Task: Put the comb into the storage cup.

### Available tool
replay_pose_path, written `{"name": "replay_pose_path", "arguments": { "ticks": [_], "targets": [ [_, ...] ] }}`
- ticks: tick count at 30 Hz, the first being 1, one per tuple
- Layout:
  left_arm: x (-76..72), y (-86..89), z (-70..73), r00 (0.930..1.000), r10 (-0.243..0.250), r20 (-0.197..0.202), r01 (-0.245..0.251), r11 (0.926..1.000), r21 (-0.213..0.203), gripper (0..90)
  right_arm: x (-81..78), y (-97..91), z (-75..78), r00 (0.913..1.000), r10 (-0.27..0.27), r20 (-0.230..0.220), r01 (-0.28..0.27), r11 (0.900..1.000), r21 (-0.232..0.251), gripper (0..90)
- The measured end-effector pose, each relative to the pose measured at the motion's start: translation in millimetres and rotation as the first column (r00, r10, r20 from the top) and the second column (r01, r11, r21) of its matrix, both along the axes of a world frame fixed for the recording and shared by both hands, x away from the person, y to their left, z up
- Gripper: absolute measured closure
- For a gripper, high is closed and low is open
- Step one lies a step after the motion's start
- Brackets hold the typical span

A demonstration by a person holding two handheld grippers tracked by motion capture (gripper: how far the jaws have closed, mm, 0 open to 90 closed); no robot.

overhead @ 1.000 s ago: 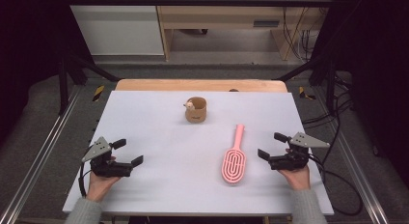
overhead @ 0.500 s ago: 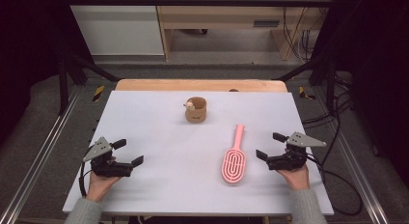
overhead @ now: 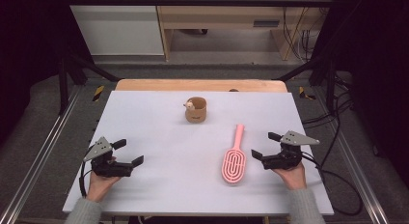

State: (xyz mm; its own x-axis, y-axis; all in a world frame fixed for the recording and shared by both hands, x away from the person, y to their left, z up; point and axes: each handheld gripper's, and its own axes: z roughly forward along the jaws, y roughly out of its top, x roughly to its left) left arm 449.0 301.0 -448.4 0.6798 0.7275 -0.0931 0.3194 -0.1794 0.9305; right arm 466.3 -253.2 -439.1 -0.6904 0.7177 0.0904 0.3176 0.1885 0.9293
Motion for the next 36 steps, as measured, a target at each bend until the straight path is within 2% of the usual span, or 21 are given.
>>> {"name": "replay_pose_path", "arguments": {
  "ticks": [12, 17, 28, 29, 36],
  "targets": [
    [0.5, -0.4, -0.6, 1.0000, 0.002, -0.002, -0.002, 1.0000, 0.006, 0.0, 6.6, 11.6, 2.6, 0.9996, 0.027, -0.010, -0.028, 0.9992, -0.029, 12.5],
    [0.8, -0.6, -0.9, 1.0000, 0.002, -0.004, -0.002, 1.0000, 0.009, 0.0, 12.1, 19.7, 5.1, 0.9996, 0.026, -0.010, -0.027, 0.9984, -0.049, 21.6],
    [1.0, -0.4, -1.3, 1.0000, 0.005, -0.006, -0.005, 0.9999, 0.010, 0.0, 26.4, 28.7, 5.9, 0.9997, 0.015, -0.018, -0.016, 0.9975, -0.069, 32.1],
    [1.0, -0.5, -1.4, 1.0000, 0.005, -0.006, -0.005, 0.9999, 0.010, 0.0, 28.6, 30.6, 5.5, 0.9997, 0.016, -0.019, -0.017, 0.9964, -0.083, 34.2],
    [1.4, -0.6, -1.8, 1.0000, 0.005, -0.007, -0.005, 0.9999, 0.013, 0.0, 33.0, 33.1, 5.8, 0.9997, 0.017, -0.016, -0.019, 0.9956, -0.092, 42.7]
  ]
}}
